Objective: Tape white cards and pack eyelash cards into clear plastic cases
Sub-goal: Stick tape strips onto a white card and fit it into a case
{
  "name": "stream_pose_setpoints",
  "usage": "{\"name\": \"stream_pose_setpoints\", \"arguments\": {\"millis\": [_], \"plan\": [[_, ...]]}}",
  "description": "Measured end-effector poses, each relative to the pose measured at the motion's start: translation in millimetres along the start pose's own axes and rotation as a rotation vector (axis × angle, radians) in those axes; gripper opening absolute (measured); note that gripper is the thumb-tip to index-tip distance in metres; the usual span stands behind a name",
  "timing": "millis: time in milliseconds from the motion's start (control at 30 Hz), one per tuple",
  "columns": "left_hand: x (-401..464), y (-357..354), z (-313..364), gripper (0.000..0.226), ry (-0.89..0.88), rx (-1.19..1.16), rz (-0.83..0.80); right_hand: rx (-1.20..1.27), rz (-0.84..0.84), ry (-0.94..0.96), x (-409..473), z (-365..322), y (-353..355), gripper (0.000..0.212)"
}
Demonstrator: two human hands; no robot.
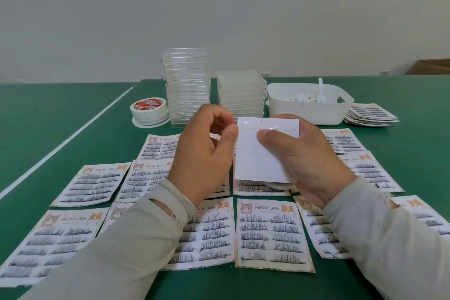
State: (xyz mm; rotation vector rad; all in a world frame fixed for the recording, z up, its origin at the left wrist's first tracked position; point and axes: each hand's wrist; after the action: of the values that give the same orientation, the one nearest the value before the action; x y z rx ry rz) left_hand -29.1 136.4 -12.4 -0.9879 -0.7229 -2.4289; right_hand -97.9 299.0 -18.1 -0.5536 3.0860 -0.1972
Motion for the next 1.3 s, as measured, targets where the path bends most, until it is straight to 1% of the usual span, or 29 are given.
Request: {"name": "stream_pose_setpoints", "arguments": {"millis": [67, 133, 200, 333, 467, 667, 800, 967, 1067, 1167, 1300], "plan": [[-0.9, -0.2, 0.2, 0.020, 0.002, 0.015, 0.011, 0.001, 0.013, 0.001, -0.1, -0.9, 0.4, 0.025], [-1.0, 0.0, 0.1, 0.020, 0.012, 0.016, 0.015, 0.007, -0.002, 0.001, -1.0, -1.8, 0.1, 0.032], [-1.0, 0.0, -0.4, 0.020, 0.003, 0.014, 0.023, 0.012, -0.017, -0.003, -1.6, -1.7, -0.1, 0.035], [-1.1, -0.3, 0.3, 0.017, -0.020, 0.010, 0.026, 0.002, -0.017, -0.002, -1.5, -0.2, -0.1, 0.036], [-0.6, -0.3, -0.6, 0.017, -0.016, 0.018, 0.008, -0.044, -0.007, 0.036, -1.0, 0.0, 0.4, 0.032], [-0.1, -1.3, -1.2, 0.017, 0.049, -0.016, -0.002, -0.091, -0.008, 0.064, -1.5, 0.6, 0.1, 0.032], [-0.6, -3.0, -2.1, 0.012, 0.055, -0.021, -0.010, -0.087, -0.018, 0.067, -2.4, -0.2, -0.2, 0.033], [-0.8, -4.0, -0.4, 0.024, 0.072, -0.095, 0.006, -0.055, -0.024, 0.074, -2.3, -0.4, 0.1, 0.031], [-0.3, -3.9, -0.6, 0.020, 0.090, -0.117, 0.011, -0.057, -0.019, 0.069, -1.4, -0.3, 0.4, 0.032], [-0.5, -5.2, -1.7, 0.013, 0.099, -0.109, 0.026, -0.046, -0.011, 0.075, -1.0, -0.1, 0.9, 0.029], [-0.3, -5.6, -1.2, 0.020, 0.117, -0.189, 0.062, -0.032, -0.009, 0.067, -0.4, -0.1, 0.4, 0.031]]}}
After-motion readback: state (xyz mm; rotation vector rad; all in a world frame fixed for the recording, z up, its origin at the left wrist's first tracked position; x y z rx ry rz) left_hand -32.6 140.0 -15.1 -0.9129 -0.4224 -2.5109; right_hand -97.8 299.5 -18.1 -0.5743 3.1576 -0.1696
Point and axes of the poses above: each hand's wrist, its own x-axis towards the middle knuckle, its own y-axis out of the back of the hand, z = x × y, and after that the axes turned 9 degrees about -y, right-handed
